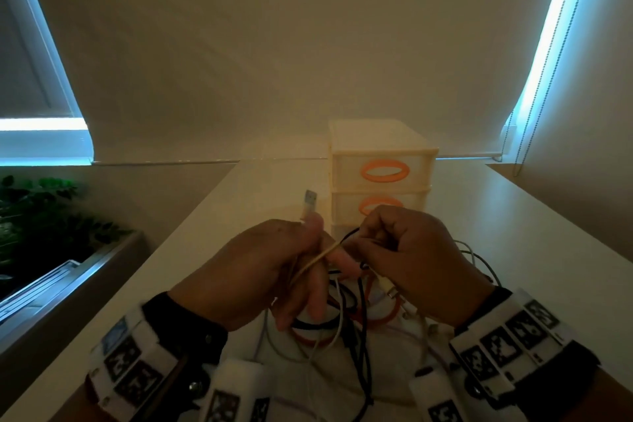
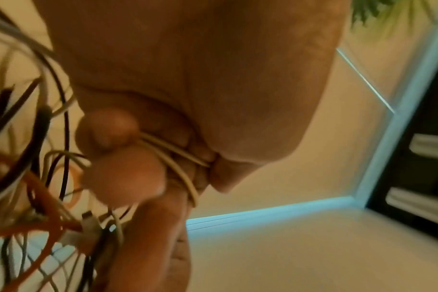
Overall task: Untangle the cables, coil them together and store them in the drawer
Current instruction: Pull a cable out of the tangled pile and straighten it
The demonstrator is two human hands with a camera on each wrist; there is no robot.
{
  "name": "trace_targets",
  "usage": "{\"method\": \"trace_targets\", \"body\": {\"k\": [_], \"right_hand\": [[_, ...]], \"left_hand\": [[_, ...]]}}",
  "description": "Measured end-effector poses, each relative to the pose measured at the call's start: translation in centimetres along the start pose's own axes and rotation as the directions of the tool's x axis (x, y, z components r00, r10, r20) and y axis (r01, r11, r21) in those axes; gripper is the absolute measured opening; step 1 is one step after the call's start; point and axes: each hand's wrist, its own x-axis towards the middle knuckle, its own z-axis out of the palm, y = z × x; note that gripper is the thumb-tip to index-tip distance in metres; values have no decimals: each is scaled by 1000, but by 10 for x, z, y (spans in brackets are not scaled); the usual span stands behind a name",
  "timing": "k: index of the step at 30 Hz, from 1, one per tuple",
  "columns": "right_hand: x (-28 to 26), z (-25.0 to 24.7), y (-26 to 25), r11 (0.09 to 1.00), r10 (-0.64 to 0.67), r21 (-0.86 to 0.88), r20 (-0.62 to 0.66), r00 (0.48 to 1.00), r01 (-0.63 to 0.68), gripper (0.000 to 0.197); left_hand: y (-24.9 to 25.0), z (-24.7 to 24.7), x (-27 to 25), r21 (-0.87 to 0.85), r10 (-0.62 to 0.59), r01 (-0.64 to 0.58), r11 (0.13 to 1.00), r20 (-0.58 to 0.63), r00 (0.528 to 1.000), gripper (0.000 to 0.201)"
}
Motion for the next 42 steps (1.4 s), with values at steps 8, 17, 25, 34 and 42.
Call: {"method": "trace_targets", "body": {"k": [8,17,25,34,42], "right_hand": [[-2,3,-13,998,-16,57,-4,1000,16,3],[-8,12,-22,994,8,107,177,984,-27,32],[-5,14,-7,999,-31,-13,189,981,34,12],[-2,7,1,1000,10,19,278,960,-16,22],[-3,3,5,999,38,-33,360,932,-28,26]], "left_hand": [[1,10,1,670,65,118,733,-242,968,66],[-18,8,24,55,286,-303,951,-525,802,49],[-4,9,19,-789,74,-292,540,-301,951,57],[-12,-9,15,-809,156,-272,521,-223,962,50],[-6,-20,5,-836,239,-220,503,-110,965,48]]}}
